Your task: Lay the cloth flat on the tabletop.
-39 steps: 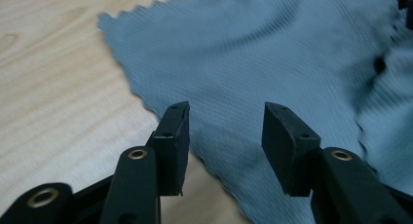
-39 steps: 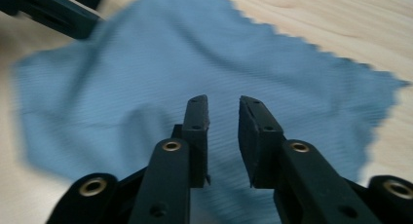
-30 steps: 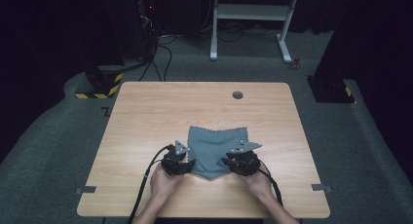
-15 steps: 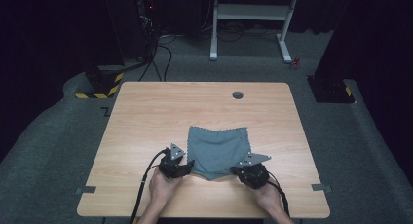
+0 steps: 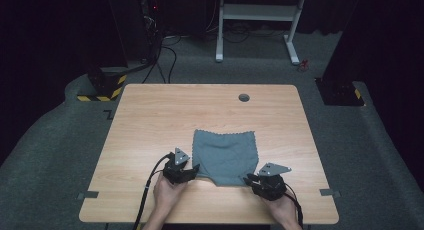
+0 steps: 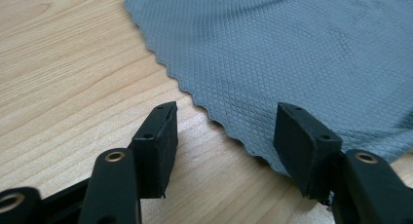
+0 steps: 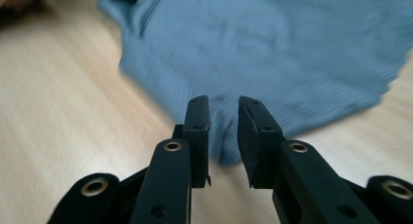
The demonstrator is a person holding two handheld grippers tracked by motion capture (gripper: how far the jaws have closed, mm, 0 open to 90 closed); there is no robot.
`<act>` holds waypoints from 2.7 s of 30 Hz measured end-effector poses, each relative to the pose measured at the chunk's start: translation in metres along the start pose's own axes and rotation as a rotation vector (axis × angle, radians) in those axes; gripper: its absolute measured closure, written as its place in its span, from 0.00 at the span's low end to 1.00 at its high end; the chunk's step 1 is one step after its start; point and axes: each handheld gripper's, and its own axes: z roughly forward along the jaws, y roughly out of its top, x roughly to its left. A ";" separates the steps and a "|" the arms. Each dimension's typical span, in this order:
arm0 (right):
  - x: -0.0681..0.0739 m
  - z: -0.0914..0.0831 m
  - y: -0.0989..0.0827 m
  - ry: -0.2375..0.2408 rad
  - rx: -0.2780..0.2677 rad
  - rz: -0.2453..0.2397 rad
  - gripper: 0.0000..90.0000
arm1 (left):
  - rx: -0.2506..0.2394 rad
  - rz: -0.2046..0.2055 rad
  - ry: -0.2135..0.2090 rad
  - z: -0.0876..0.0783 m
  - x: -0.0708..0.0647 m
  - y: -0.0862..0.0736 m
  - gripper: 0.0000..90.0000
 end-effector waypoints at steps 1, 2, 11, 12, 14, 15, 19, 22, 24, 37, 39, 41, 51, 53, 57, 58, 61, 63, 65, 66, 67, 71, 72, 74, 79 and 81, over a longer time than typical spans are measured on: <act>0.000 0.000 0.000 0.000 0.000 0.000 0.83 | 0.000 0.000 0.000 0.000 0.000 0.000 0.47; -0.001 0.000 0.003 -0.009 -0.010 0.004 0.83 | 0.000 -0.001 0.001 0.000 0.000 0.000 0.47; -0.005 0.032 0.022 -0.103 0.072 -0.028 0.77 | -0.002 -0.009 0.005 0.000 -0.001 0.000 0.47; -0.005 0.032 0.022 -0.103 0.072 -0.028 0.77 | -0.002 -0.009 0.005 0.000 -0.001 0.000 0.47; -0.003 0.032 0.020 -0.097 0.085 -0.028 0.73 | -0.002 -0.010 0.007 0.000 -0.001 0.000 0.47; -0.003 0.031 0.019 -0.096 0.090 -0.030 0.72 | -0.002 -0.010 0.007 0.000 -0.001 0.000 0.47; -0.002 0.023 0.007 -0.095 0.102 -0.033 0.70 | -0.002 -0.012 0.007 0.000 -0.001 0.000 0.47; -0.005 0.012 -0.003 -0.093 0.096 -0.017 0.68 | -0.002 -0.012 0.008 0.000 -0.002 0.000 0.47; -0.006 0.010 -0.003 -0.092 0.094 -0.015 0.69 | -0.002 -0.012 0.008 0.000 -0.002 0.000 0.47; -0.002 0.039 0.022 -0.062 0.101 -0.056 0.81 | -0.002 -0.013 0.009 0.000 -0.002 0.000 0.47; 0.002 0.037 0.018 -0.052 0.102 -0.056 0.92 | -0.002 -0.013 0.009 0.000 -0.002 0.000 0.47; 0.002 0.035 0.016 -0.052 0.105 -0.067 0.97 | -0.002 -0.013 0.009 0.000 -0.002 0.000 0.47; -0.005 0.008 0.003 -0.070 0.044 -0.043 1.00 | -0.002 -0.013 0.009 0.000 -0.002 0.000 0.47; -0.008 0.002 -0.001 -0.083 0.043 -0.030 1.00 | -0.002 -0.013 0.009 0.000 -0.002 0.000 0.47; -0.015 -0.009 -0.011 -0.105 0.044 -0.011 1.00 | -0.002 -0.013 0.009 0.000 -0.002 0.000 0.47; -0.016 -0.011 -0.014 -0.111 0.044 -0.001 1.00 | -0.002 -0.013 0.009 0.000 -0.002 0.000 0.46; -0.021 -0.016 -0.023 -0.109 0.049 0.027 1.00 | -0.002 -0.014 0.009 0.000 -0.002 0.000 0.47; -0.019 -0.015 -0.025 -0.104 0.045 0.011 0.98 | -0.002 -0.013 0.009 0.000 -0.002 0.000 0.47; -0.018 -0.017 -0.022 -0.085 0.003 0.036 0.94 | -0.002 -0.013 0.010 0.000 -0.002 0.000 0.46; -0.018 -0.017 -0.022 -0.085 0.003 0.036 0.94 | -0.002 -0.013 0.010 0.000 -0.002 0.000 0.46; -0.018 -0.018 -0.020 -0.082 -0.011 0.043 0.93 | -0.002 -0.013 0.010 0.000 -0.002 0.000 0.46; -0.018 -0.010 0.002 -0.092 -0.047 0.032 0.86 | -0.002 -0.013 0.010 0.000 -0.002 0.000 0.46; -0.018 -0.010 0.002 -0.092 -0.047 0.032 0.86 | -0.002 -0.013 0.010 0.000 -0.002 0.000 0.46; -0.021 0.001 0.008 -0.089 -0.018 0.042 0.85 | -0.002 -0.013 0.010 0.000 -0.002 0.000 0.46; -0.017 0.014 0.007 -0.056 0.057 0.034 0.85 | -0.002 -0.014 0.010 0.000 -0.002 0.000 0.46; -0.012 0.011 0.001 -0.037 0.060 0.030 0.85 | -0.002 -0.014 0.009 0.000 -0.002 0.000 0.46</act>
